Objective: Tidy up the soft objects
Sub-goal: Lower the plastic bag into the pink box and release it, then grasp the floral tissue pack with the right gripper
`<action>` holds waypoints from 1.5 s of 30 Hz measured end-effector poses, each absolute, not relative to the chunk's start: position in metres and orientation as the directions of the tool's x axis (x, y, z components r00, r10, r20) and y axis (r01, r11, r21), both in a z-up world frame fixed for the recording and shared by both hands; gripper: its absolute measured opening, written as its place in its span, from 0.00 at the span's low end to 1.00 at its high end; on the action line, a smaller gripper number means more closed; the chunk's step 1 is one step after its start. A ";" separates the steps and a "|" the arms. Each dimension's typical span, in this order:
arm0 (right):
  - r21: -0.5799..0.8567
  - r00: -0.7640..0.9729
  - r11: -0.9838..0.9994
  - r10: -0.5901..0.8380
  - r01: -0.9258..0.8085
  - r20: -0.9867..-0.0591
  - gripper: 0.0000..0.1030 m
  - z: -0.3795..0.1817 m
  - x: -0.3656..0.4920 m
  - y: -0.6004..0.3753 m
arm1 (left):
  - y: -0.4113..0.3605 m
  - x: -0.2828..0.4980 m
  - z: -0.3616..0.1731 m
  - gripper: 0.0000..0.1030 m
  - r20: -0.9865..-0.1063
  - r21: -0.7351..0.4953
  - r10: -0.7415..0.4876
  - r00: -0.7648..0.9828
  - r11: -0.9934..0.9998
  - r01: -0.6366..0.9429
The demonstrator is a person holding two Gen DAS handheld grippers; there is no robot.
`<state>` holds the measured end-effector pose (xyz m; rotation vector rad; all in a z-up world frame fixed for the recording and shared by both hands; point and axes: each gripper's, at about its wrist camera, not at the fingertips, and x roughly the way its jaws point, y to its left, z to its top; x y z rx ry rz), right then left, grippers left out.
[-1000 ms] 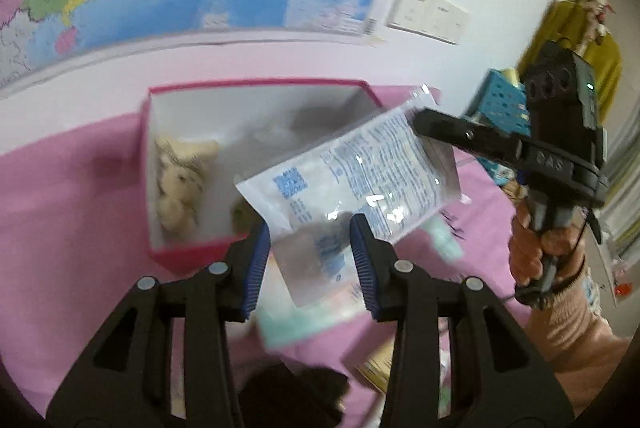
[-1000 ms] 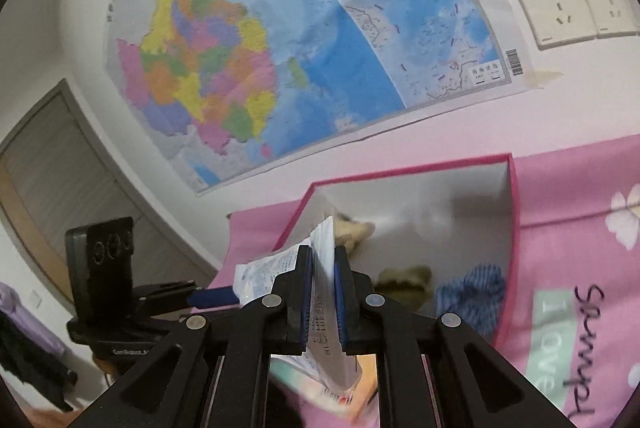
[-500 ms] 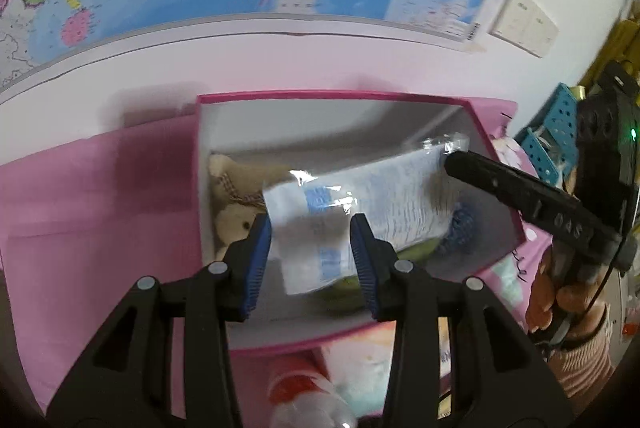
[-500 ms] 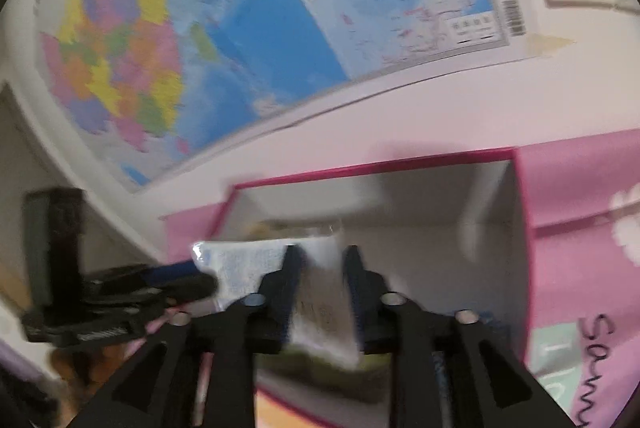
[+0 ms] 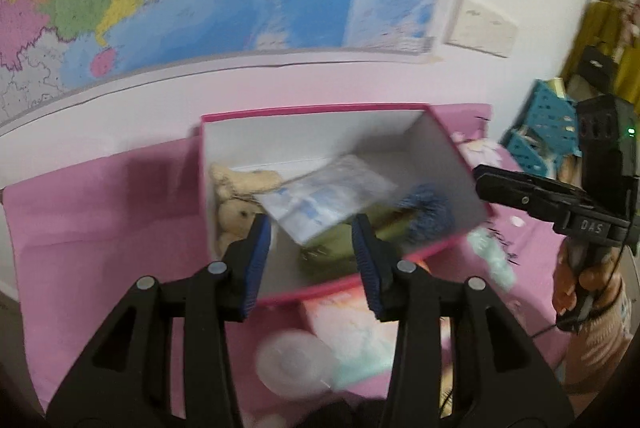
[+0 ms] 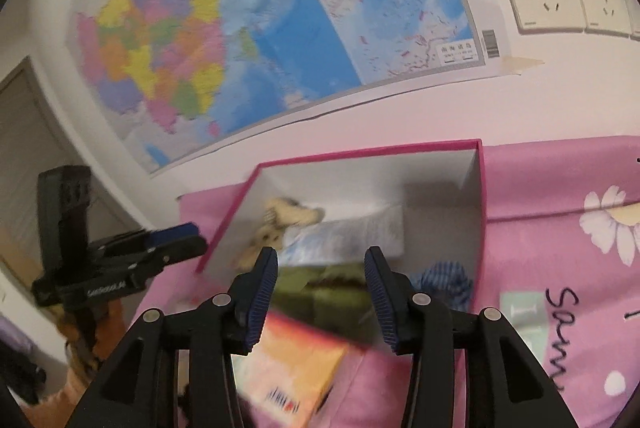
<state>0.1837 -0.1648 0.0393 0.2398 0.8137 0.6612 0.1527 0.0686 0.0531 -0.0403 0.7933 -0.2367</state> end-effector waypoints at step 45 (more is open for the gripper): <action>0.579 0.383 0.786 0.613 -0.215 -0.691 0.35 -0.070 0.048 -0.275 | -0.118 0.077 -0.061 0.34 -0.832 -0.271 -0.491 0.260 0.767 0.582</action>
